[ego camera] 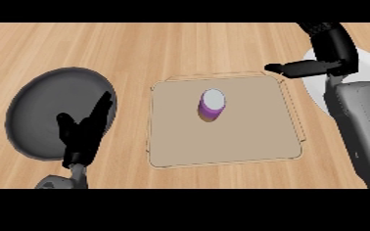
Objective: Pick the can from the tray and place it in the plate
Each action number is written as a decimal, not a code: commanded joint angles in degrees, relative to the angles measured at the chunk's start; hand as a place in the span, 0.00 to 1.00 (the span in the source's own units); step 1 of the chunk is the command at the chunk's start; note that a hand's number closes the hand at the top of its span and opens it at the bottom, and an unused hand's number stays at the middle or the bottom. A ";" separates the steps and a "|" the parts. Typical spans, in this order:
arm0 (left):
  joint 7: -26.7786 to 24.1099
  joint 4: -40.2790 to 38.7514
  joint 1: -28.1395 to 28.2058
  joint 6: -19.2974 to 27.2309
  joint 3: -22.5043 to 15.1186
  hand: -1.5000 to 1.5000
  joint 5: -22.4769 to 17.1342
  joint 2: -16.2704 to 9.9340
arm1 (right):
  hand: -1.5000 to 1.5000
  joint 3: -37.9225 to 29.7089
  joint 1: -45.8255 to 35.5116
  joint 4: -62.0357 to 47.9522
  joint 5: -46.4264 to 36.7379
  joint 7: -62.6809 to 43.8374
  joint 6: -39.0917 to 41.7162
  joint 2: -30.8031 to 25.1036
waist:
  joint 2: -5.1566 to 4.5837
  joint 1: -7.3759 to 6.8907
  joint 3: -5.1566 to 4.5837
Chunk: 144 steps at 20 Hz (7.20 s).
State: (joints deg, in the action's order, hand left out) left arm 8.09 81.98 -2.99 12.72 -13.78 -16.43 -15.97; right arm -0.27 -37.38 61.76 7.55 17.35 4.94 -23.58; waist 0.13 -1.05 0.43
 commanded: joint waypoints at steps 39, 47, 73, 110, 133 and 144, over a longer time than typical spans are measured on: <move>4.40 -0.89 1.75 -0.81 0.63 0.50 5.84 6.03 | 0.00 23.95 1.16 17.74 -30.88 -37.14 14.89 7.99 | -0.16 1.04 -0.44; 2.70 -0.51 3.67 -5.81 4.10 0.50 3.92 4.10 | 0.00 23.80 1.18 12.63 -37.73 -37.12 12.98 12.17 | -0.18 0.78 -0.44; 3.99 0.33 3.81 -6.72 5.81 0.50 6.01 6.31 | 1.00 18.23 0.02 2.56 -53.37 -33.80 -4.12 18.11 | -0.17 1.08 -0.44; 5.57 0.62 2.97 -7.61 6.47 0.50 7.68 7.46 | 1.00 -13.01 7.01 -0.17 -64.84 -55.86 -59.43 1.70 | -0.65 0.27 -0.32; 7.18 3.80 3.37 -8.89 6.65 0.50 7.53 7.48 | 0.00 -28.45 2.63 -35.01 -29.32 -13.58 -39.84 -9.82 | -1.39 -1.74 0.09; 1.43 -0.79 5.42 -9.60 7.71 0.50 8.20 8.40 | 0.00 -43.84 3.55 -35.61 -12.99 7.89 -35.92 -11.09 | -0.78 0.11 -0.24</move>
State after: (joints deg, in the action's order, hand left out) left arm 11.54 86.55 0.50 4.12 -6.61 -7.89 -7.98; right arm -39.70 -35.00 27.27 -10.41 19.74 -33.70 -34.14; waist -0.38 -1.69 0.81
